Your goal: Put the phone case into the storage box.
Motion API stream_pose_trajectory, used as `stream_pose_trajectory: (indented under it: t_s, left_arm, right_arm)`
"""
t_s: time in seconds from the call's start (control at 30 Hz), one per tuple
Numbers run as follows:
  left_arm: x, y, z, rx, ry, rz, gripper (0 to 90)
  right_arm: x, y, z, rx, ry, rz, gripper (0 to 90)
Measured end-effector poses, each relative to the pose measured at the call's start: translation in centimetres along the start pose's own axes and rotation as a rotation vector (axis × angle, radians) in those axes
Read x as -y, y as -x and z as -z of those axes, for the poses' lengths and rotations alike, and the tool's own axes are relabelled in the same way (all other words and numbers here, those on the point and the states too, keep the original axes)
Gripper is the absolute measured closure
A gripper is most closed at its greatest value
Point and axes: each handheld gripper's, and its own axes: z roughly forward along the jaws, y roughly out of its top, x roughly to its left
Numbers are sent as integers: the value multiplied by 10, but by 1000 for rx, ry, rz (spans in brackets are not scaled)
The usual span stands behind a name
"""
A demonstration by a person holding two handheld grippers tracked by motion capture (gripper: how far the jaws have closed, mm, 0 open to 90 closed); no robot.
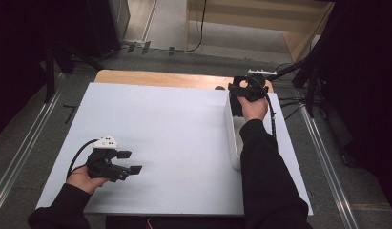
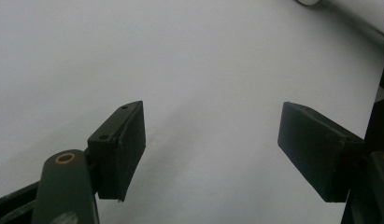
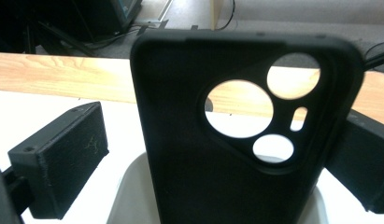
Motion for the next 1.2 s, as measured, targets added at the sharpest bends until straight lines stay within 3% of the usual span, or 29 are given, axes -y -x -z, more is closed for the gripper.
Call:
stream_pose_trajectory:
  t_s: [0.53,1.0,1.2]
  left_arm:
    - [0,0,0,-1,-1,1,231]
    - [-1,0,-1,0,1,4,231]
    - [-1,-1,-1,0,4,5,231]
  right_arm:
    - [-17,5,10,14,6,10,0]
    - [-38,-3,26,12,14,56,0]
    - [-46,-5,34,-11,22,68,0]
